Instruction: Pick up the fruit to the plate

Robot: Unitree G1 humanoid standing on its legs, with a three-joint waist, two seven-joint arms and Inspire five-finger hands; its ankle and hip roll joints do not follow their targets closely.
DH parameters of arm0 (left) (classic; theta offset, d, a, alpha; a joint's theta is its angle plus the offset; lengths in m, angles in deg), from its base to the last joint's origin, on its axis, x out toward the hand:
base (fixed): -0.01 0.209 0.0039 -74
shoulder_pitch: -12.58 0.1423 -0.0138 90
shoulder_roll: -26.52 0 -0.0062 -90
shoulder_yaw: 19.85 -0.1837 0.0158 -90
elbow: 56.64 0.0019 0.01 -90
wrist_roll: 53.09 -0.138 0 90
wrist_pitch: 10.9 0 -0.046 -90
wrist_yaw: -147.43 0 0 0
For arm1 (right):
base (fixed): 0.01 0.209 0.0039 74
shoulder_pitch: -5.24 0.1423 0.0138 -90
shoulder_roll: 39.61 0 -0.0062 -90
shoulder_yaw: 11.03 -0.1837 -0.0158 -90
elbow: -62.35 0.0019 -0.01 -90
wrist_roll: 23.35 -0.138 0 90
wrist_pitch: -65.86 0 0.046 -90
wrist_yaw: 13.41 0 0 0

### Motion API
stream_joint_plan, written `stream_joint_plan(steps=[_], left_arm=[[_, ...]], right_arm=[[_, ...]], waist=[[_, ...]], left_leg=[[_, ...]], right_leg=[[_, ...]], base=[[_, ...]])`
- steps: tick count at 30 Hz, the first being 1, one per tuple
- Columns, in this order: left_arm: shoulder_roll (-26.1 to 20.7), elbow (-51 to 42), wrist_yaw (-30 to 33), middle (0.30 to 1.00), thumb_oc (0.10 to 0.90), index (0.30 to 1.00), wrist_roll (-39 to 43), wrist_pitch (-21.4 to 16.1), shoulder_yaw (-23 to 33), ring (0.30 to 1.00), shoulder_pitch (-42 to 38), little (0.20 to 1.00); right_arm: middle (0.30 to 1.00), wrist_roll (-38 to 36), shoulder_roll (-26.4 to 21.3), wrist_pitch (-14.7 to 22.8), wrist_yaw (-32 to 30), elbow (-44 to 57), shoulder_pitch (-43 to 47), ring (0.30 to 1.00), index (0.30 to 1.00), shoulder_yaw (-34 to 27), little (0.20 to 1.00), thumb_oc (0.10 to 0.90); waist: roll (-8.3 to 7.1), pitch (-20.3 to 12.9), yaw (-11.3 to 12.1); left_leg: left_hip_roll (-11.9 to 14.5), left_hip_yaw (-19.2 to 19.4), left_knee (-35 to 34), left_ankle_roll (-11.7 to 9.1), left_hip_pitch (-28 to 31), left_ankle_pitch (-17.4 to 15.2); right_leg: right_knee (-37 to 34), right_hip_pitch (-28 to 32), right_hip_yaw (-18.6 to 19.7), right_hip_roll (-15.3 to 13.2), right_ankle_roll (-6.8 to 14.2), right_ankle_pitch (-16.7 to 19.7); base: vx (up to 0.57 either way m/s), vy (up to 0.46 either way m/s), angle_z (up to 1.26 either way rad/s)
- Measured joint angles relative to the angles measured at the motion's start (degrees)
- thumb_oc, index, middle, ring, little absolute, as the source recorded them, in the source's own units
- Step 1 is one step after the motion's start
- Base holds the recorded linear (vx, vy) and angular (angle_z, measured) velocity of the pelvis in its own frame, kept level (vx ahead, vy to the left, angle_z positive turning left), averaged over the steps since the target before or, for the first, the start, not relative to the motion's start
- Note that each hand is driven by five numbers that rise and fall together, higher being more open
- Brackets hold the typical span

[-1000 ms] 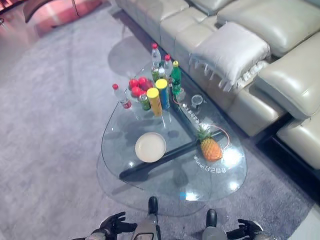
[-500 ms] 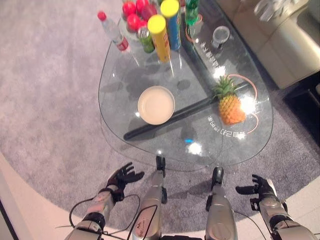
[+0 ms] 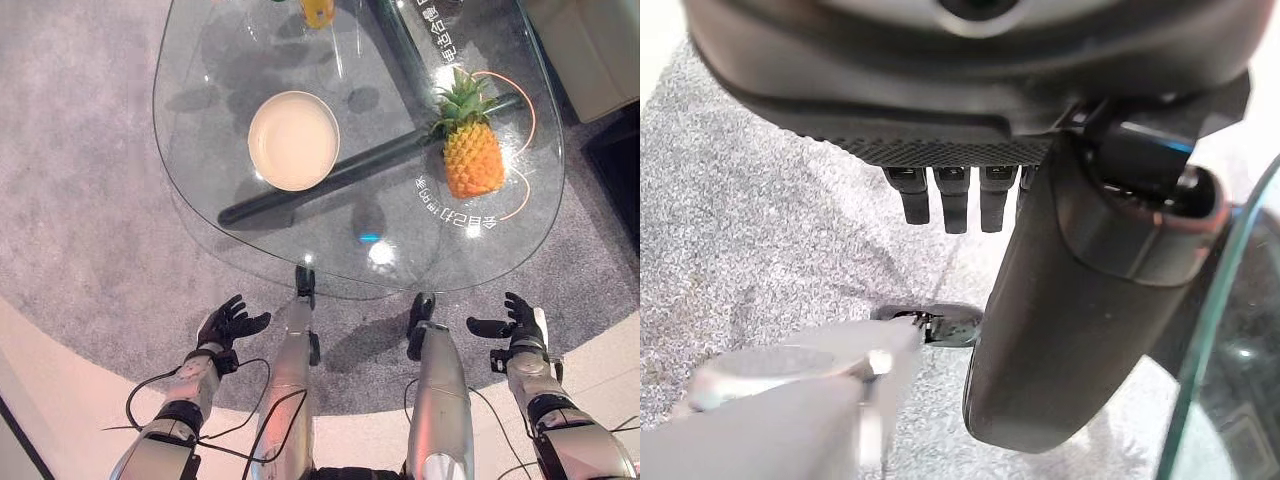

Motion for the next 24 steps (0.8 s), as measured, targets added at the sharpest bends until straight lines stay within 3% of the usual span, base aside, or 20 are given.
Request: stream_joint_plan(steps=[10,18,24], left_arm=[[-0.10,-0.36,1.37,0.900,0.800,0.900,0.07,-1.25,-0.10,0.900,-1.73,0.900],[-0.14,-0.33,1.34,0.900,0.800,0.900,0.06,-1.96,-0.37,0.900,-1.83,0.900],[-0.50,-0.07,1.28,0.900,0.800,0.900,0.01,-2.21,-1.74,0.900,-1.88,0.900]], right_arm=[[0.900,-0.89,0.12,2.11,-1.13,2.38,0.49,0.900,0.900,1.46,0.900,0.800],[0.900,-0.97,0.15,3.19,-1.68,2.23,2.02,0.900,0.900,1.61,0.900,0.800],[0.900,-12.50,-0.11,2.79,-2.45,-0.81,2.80,0.900,0.900,-2.81,0.900,0.800]], waist=[[-0.36,0.02,-0.40],[-0.36,0.02,0.66],[-0.37,0.02,0.90]], left_leg=[[0.44,-0.03,3.16,-0.04,-4.91,0.01],[0.78,-0.23,3.70,-0.15,-5.59,-0.06],[0.66,-0.23,3.69,-0.16,-5.59,-0.07]], right_leg=[[3.18,-4.97,0.18,0.04,-0.30,-0.09],[4.32,-5.83,0.22,-0.02,-1.00,-0.56],[4.19,-5.67,0.02,-0.12,-0.96,-0.53]], base=[[0.00,0.000,0.01],[0.00,0.000,0.00],[0.00,-0.005,0.00]])
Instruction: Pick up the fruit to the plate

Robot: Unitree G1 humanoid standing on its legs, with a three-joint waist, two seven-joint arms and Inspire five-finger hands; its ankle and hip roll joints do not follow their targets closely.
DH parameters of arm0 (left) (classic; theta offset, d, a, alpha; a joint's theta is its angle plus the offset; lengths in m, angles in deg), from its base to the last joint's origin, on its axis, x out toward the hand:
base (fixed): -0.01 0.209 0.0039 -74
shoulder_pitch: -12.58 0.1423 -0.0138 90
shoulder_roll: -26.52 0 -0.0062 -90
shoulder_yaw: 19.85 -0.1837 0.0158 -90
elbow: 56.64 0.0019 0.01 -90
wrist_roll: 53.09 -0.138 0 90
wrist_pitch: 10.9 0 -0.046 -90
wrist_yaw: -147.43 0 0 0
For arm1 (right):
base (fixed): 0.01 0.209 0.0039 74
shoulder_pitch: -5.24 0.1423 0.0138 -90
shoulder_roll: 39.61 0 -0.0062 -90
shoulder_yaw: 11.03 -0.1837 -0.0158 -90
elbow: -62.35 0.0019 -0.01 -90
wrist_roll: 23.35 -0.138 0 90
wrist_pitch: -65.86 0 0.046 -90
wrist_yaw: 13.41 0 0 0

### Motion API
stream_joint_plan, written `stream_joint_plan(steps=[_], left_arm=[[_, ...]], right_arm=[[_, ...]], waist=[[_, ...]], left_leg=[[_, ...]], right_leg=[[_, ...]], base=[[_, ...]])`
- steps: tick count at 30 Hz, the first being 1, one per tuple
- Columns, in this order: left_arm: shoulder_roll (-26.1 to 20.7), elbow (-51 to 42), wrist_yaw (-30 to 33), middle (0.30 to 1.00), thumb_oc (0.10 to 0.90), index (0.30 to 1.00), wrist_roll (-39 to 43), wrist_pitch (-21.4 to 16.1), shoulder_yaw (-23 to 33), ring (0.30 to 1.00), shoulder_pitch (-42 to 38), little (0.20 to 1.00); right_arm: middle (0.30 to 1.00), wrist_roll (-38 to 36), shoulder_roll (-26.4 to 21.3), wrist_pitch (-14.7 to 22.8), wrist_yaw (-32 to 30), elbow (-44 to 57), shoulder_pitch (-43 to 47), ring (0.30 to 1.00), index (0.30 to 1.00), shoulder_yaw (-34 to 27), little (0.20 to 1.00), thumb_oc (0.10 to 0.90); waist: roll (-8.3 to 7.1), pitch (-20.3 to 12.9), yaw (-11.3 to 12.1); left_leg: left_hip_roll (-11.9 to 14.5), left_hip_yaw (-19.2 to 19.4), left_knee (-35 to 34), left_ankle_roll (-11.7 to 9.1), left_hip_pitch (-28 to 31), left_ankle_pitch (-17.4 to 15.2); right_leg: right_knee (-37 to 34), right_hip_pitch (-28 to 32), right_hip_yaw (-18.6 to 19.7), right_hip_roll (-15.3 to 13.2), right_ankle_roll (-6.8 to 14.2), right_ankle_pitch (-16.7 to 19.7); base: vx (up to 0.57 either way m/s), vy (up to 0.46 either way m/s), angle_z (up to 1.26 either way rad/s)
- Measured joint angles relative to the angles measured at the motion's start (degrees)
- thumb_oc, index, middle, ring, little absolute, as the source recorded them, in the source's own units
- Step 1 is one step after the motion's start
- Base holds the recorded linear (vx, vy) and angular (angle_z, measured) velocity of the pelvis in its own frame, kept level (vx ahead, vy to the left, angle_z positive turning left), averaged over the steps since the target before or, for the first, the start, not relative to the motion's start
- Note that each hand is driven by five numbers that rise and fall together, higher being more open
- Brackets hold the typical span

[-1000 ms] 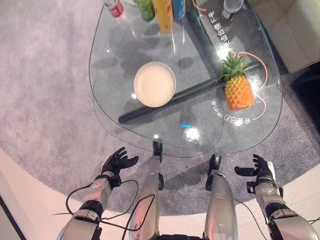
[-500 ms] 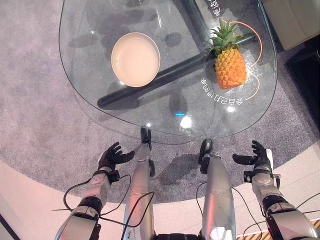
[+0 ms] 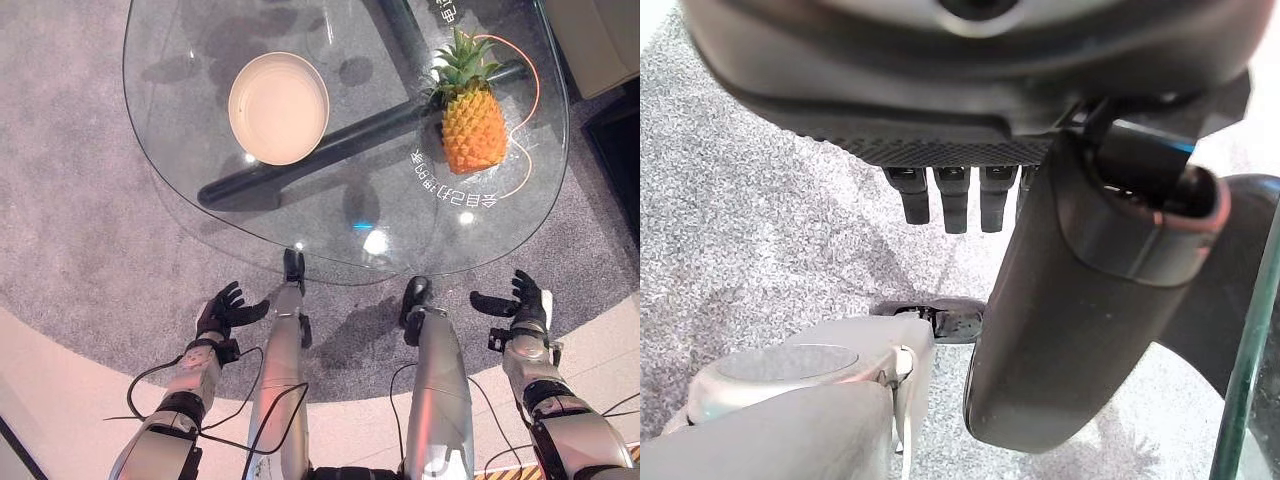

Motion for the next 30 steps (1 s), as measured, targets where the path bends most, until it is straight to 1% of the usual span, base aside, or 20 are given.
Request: stream_joint_plan(steps=[4,7,11,14,17,19,20,25,27,28,30], left_arm=[[-0.02,-0.03,0.01,0.900,0.800,0.900,-0.29,0.01,-0.32,0.900,0.01,0.900],[0.00,-0.36,0.00,0.900,0.800,0.900,-0.41,0.02,-0.65,0.900,-0.02,0.900],[-0.18,-0.20,0.11,0.900,0.800,0.900,-0.40,0.04,-1.85,0.900,0.12,0.900],[-0.28,-0.43,0.10,0.900,0.800,0.900,-0.39,0.03,-2.62,0.900,0.10,0.900],[-0.41,-1.19,0.14,0.900,0.800,0.900,-0.34,0.10,-2.64,0.900,0.12,0.900],[-0.81,-1.51,0.20,0.900,0.800,0.900,-0.28,0.17,-2.68,0.900,0.25,0.900],[-1.15,-1.74,0.28,0.900,0.800,0.900,-0.21,0.31,-2.73,0.900,0.33,0.900],[-1.84,-2.57,0.56,0.900,0.800,0.900,0.20,0.45,-2.75,0.900,0.32,0.900],[-1.83,-2.57,0.81,0.900,0.800,0.900,0.21,0.44,-2.76,0.900,0.32,0.900],[-1.81,-2.57,0.97,0.900,0.800,0.900,0.21,0.46,-2.78,0.900,0.42,0.900],[-1.79,-2.48,1.01,0.900,0.800,0.900,0.22,0.47,-2.79,0.900,0.52,0.900]], right_arm=[[0.900,-2.43,-0.73,0.04,-2.77,-1.02,0.01,0.900,0.900,-2.25,0.900,0.800],[0.900,-4.07,-2.30,0.39,-4.83,0.35,0.02,0.900,0.900,-2.62,0.900,0.800],[0.900,-4.80,-4.78,1.86,-10.24,4.40,0.97,0.900,0.900,-4.65,0.900,0.800],[0.900,-6.04,-6.89,3.85,-14.95,8.13,2.12,0.900,0.900,-4.76,0.900,0.800],[0.900,-6.77,-7.84,7.07,-19.53,11.67,2.74,0.900,0.900,-5.91,0.900,0.800],[0.900,-6.90,-7.87,8.59,-22.83,15.99,2.98,0.900,0.900,-6.07,0.900,0.800],[0.900,-6.86,-7.82,9.19,-25.17,19.67,2.93,0.900,0.900,-5.88,0.900,0.800],[0.900,-2.59,-7.82,12.04,-32.72,28.83,3.25,0.900,0.900,-5.78,0.900,0.800],[0.900,-0.74,-7.82,12.61,-33.99,31.31,3.28,0.900,0.900,-5.77,0.900,0.800],[0.900,0.91,-7.70,12.52,-35.23,34.66,3.13,0.900,0.900,-5.66,0.900,0.800],[0.900,3.31,-7.57,12.53,-35.83,38.46,2.29,0.900,0.900,-5.18,0.900,0.800]], waist=[[0.00,0.00,-0.12],[-0.01,0.00,-0.09],[-0.04,0.01,-0.01],[-0.04,0.00,-0.12],[-0.08,0.00,0.04],[-0.08,0.00,-0.02],[-0.08,0.00,-0.12],[-0.08,0.00,-0.29],[-0.08,0.00,-0.33],[-0.08,0.00,-0.41],[-0.08,0.00,-0.57]], left_leg=[[-0.16,-0.37,-0.05,-0.01,0.02,0.01],[-0.22,-0.51,-1.09,-0.02,0.58,0.03],[-0.23,-0.55,-1.90,-0.05,1.63,0.05],[-0.22,-0.65,-2.01,-0.03,2.08,0.08],[-0.39,-0.74,-2.09,0.20,2.00,0.60],[-0.50,-0.74,-2.42,0.26,2.01,0.78],[-0.57,-0.74,-2.58,0.20,2.03,0.88],[-0.86,-0.74,-2.99,0.18,2.04,1.17],[-0.93,-0.74,-3.03,0.17,2.01,1.20],[-1.00,-0.72,-3.18,0.19,2.01,1.21],[-1.04,-0.71,-3.28,0.19,2.00,1.22]], right_leg=[[-0.22,0.36,-0.31,0.08,0.38,0.23],[-0.67,0.74,-0.53,0.11,0.37,0.32],[-1.68,1.79,-0.91,0.06,0.33,0.57],[-2.62,2.90,-1.78,0.03,0.50,0.80],[-2.80,3.06,-1.94,-0.12,0.52,0.81],[-3.08,3.06,-1.97,-0.20,0.53,0.81],[-3.25,3.04,-1.99,-0.28,0.56,0.83],[-3.53,3.02,-2.01,-0.55,0.63,0.87],[-3.56,3.01,-2.01,-0.61,0.64,0.87],[-3.59,2.90,-1.98,-0.69,0.66,0.88],[-3.62,2.84,-1.96,-0.73,0.68,0.89]], base=[[0.00,0.000,0.00],[0.00,-0.011,0.01],[0.00,0.000,0.00],[0.00,0.004,0.01],[-0.02,0.017,0.04],[-0.01,0.037,0.02],[0.00,0.049,0.00],[0.00,0.023,0.01],[0.00,0.043,0.01],[0.00,0.000,0.00],[0.00,0.000,0.00]])
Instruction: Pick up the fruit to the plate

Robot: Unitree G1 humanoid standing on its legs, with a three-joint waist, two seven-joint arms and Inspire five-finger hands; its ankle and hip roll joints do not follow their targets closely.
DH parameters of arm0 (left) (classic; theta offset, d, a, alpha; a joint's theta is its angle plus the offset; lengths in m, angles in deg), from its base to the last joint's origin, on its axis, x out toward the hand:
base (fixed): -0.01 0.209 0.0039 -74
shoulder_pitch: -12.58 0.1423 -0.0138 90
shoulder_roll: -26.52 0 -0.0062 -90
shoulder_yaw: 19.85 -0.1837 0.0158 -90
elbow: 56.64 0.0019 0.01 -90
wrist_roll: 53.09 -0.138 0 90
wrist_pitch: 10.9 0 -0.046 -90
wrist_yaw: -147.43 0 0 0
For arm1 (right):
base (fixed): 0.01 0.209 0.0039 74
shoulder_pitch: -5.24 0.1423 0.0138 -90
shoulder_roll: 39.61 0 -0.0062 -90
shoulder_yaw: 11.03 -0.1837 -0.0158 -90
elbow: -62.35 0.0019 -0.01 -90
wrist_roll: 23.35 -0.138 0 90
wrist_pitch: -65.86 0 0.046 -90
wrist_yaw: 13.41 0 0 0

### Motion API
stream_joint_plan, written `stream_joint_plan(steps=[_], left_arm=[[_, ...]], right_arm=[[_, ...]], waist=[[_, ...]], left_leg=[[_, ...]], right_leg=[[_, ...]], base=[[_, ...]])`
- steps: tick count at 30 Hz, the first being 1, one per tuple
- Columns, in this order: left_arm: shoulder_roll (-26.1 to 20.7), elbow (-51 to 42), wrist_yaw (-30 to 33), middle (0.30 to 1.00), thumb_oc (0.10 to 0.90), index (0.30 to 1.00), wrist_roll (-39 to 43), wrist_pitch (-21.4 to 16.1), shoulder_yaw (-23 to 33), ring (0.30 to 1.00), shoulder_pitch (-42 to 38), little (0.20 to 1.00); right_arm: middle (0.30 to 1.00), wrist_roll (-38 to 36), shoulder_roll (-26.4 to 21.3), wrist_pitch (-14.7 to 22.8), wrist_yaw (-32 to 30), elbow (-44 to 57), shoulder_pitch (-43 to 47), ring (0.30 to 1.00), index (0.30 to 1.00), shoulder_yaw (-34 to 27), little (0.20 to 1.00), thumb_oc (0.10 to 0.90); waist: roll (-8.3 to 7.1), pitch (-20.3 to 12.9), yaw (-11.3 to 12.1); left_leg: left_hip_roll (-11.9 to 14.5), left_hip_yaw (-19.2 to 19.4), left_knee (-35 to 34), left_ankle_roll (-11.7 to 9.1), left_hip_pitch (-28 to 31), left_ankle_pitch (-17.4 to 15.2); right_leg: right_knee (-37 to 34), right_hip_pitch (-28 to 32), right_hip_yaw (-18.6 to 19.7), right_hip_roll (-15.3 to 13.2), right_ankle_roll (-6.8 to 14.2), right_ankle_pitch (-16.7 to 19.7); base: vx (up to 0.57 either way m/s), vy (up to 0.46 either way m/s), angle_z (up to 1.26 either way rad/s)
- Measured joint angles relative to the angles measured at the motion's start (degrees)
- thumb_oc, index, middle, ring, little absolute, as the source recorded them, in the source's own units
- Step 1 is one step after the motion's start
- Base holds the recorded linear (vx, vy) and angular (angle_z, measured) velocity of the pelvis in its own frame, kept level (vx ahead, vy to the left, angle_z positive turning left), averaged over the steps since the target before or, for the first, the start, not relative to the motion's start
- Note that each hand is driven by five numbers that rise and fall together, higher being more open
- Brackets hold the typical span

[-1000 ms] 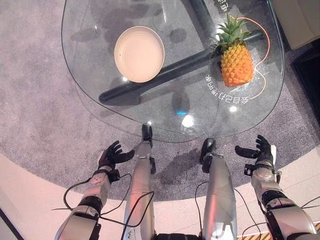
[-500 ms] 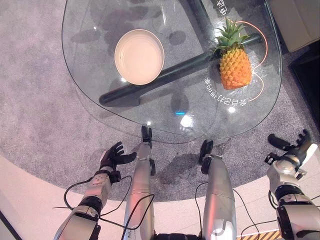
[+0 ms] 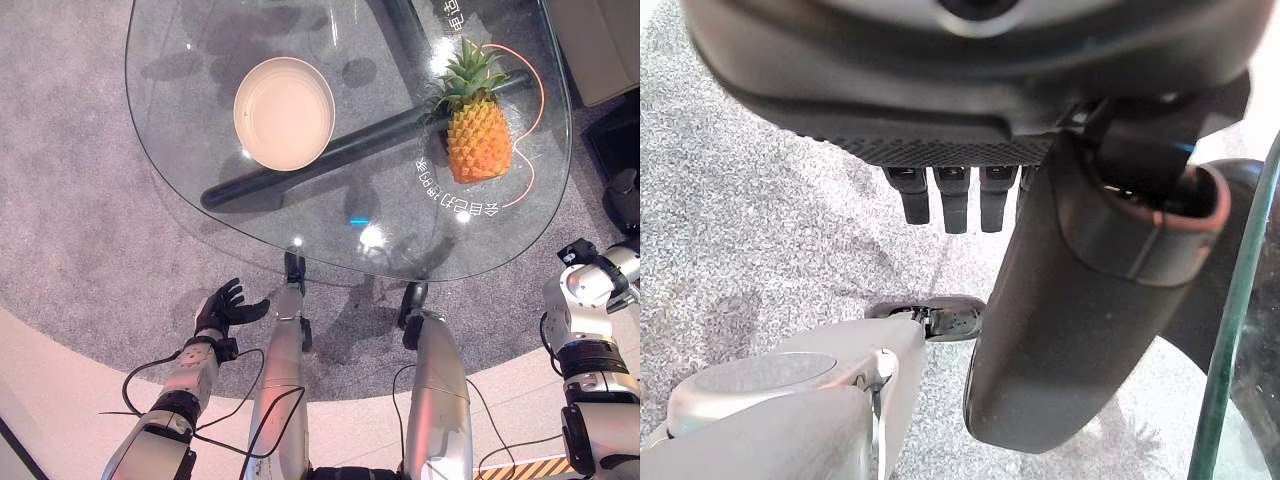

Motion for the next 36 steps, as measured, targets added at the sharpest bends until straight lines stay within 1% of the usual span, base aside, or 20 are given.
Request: stream_joint_plan(steps=[3,5,9,13,16,19,25,31,36], left_arm=[[0.05,-0.04,0.00,0.900,0.800,0.900,0.00,-0.08,0.01,0.900,0.27,0.900],[0.16,-0.03,-0.01,0.900,0.800,0.900,-0.01,-0.10,0.01,0.900,0.61,0.900],[0.77,-0.15,-0.04,0.900,0.800,0.900,-0.04,-0.60,0.13,0.900,0.60,0.900],[1.58,-0.23,-0.02,0.900,0.800,0.900,-0.09,-0.80,0.17,0.900,0.61,0.900],[2.49,-0.23,-0.01,0.900,0.800,0.900,-0.17,-0.82,0.17,0.900,0.61,0.900],[2.90,-0.23,0.00,0.900,0.800,0.900,-0.22,-0.80,0.15,0.900,0.69,0.900],[3.92,-0.23,0.02,0.900,0.800,0.900,-0.61,-1.06,0.13,0.900,0.95,0.900],[4.32,-0.38,0.04,0.900,0.800,0.900,-0.66,-1.08,0.15,0.900,1.06,0.900],[4.32,-0.44,0.01,0.900,0.800,0.900,-0.66,-0.99,0.13,0.900,1.06,0.900]], right_arm=[[0.900,2.88,0.66,-0.85,-0.03,6.11,-0.60,0.900,0.900,1.61,0.900,0.800],[0.900,4.68,0.93,-1.51,0.38,10.01,-0.86,0.900,0.900,4.11,0.900,0.800],[0.900,6.16,1.62,-3.42,3.11,14.57,-1.77,0.900,0.900,6.82,0.900,0.800],[0.900,6.61,3.40,-5.47,6.65,14.70,-1.29,0.900,0.900,8.46,0.900,0.800],[0.900,7.39,3.59,-7.40,9.67,14.71,-1.31,0.900,0.900,9.83,0.900,0.800],[0.900,8.54,3.87,-8.64,11.46,14.71,-1.30,0.900,0.900,10.14,0.900,0.800],[0.900,8.55,3.91,-11.14,14.21,14.71,-0.97,0.900,0.900,11.16,0.900,0.800],[0.900,8.56,4.01,-12.44,15.22,14.72,-0.50,0.900,0.900,12.14,0.900,0.800],[0.900,8.55,4.00,-14.51,16.45,14.59,-0.45,0.900,0.900,12.16,0.900,0.800]], waist=[[-0.01,-0.01,-0.58],[-0.01,-0.01,-1.27],[-0.02,-0.01,-1.33],[-0.02,-0.01,-1.22],[-0.02,-0.01,-1.20],[-0.02,-0.01,-1.21],[-0.02,-0.01,-1.07],[-0.01,-0.02,-1.03],[0.00,-0.02,-0.91]], left_leg=[[-0.07,0.06,-0.19,0.00,-0.04,0.00],[-0.14,0.18,-0.65,0.11,-0.04,0.08],[-0.30,0.28,-0.73,0.16,-0.11,0.12],[-0.34,0.35,-0.80,0.16,-0.10,0.12],[-0.34,0.45,-0.79,0.15,-0.08,0.11],[-0.32,0.45,-0.79,0.15,-0.08,0.11],[-0.36,1.17,-0.91,0.15,-0.06,0.12],[-0.38,1.56,-0.99,0.16,0.07,0.14],[-0.38,1.57,-0.97,0.21,0.22,0.24]], right_leg=[[-0.20,-0.06,0.00,-0.10,0.02,0.01],[-0.74,-0.09,0.04,-0.10,0.33,0.21],[-1.09,-0.10,0.18,-0.17,0.50,0.24],[-1.05,-0.11,0.21,-0.21,0.56,0.19],[-0.96,-0.12,0.25,-0.23,0.56,0.19],[-0.89,-0.16,0.25,-0.22,0.56,0.18],[-0.84,-0.64,0.98,-0.23,0.62,0.22],[-0.69,-0.94,1.43,-0.21,0.64,0.23],[-0.29,-0.95,1.48,-0.24,0.64,0.22]], base=[[0.00,0.047,0.00],[0.00,0.000,0.00],[0.00,0.000,0.00],[0.00,0.000,0.00],[0.00,0.000,0.00],[0.00,0.000,0.00],[0.00,0.007,-0.02],[0.00,0.000,-0.01],[0.00,0.000,0.00]])
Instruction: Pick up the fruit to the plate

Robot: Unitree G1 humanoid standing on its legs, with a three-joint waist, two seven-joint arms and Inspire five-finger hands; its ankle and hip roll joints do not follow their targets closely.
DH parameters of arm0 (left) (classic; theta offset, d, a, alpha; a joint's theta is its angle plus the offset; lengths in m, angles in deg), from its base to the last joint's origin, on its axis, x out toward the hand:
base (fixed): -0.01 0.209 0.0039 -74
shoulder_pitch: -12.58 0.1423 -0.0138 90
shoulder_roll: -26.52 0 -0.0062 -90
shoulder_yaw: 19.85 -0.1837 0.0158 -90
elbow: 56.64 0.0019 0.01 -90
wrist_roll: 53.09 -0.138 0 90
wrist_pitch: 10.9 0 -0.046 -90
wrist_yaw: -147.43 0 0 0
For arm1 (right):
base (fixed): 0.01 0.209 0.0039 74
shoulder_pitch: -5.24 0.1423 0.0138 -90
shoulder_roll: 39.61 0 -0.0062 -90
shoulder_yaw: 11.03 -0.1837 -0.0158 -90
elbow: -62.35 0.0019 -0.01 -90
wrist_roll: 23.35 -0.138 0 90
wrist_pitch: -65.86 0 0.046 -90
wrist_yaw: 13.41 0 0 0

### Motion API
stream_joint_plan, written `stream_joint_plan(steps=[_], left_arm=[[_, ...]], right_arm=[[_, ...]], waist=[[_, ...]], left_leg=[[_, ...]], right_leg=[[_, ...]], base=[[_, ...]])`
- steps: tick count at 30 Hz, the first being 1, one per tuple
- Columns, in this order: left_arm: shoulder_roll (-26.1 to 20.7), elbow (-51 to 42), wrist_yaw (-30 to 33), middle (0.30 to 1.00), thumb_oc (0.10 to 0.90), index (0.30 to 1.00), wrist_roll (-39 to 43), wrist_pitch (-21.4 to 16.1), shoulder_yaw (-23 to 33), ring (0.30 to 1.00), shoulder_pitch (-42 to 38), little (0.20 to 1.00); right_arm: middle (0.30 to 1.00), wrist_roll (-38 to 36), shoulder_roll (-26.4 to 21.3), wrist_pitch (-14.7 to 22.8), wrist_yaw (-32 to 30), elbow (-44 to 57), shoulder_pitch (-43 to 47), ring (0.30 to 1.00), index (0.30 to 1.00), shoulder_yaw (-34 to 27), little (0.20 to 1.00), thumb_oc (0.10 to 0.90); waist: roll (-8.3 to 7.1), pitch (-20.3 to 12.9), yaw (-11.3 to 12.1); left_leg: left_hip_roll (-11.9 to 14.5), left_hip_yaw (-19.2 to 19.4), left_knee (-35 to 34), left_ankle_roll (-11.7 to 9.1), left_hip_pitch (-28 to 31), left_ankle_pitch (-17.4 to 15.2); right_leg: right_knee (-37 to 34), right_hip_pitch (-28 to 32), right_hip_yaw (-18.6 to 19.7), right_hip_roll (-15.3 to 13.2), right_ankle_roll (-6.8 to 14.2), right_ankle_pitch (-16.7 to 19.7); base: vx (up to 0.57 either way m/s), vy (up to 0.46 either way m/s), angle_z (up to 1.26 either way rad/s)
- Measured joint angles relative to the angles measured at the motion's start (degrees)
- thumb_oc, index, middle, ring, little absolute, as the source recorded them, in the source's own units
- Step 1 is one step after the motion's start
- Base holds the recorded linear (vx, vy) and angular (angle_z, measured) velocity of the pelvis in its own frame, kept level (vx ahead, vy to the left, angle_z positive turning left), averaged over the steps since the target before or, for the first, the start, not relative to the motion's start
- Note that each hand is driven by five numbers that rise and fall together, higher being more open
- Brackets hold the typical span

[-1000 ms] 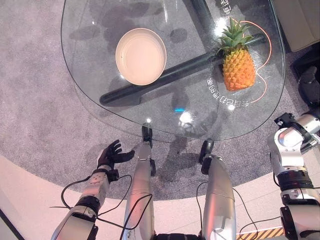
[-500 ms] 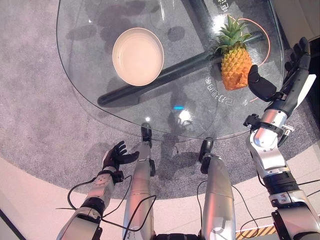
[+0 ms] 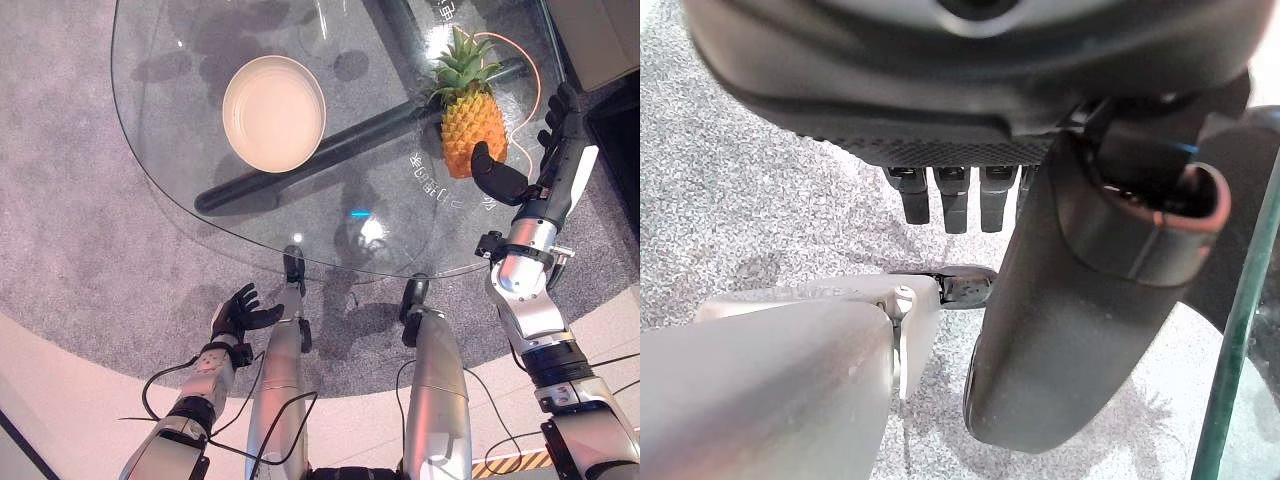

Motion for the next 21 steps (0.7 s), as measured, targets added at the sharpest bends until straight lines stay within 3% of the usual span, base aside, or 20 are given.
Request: stream_joint_plan(steps=[21], left_arm=[[0.02,-0.01,-0.06,0.900,0.800,0.900,0.01,0.58,-2.15,0.900,-0.02,0.900]], right_arm=[[0.900,-0.36,-0.31,-2.15,1.37,-9.94,8.26,0.900,0.900,3.58,0.900,0.800]], waist=[[0.08,-0.02,2.15]], left_leg=[[-0.57,0.05,-1.71,0.21,0.81,1.07]], right_leg=[[0.43,-0.03,-0.08,-0.69,0.10,-0.16]], base=[[0.00,0.000,0.00]])
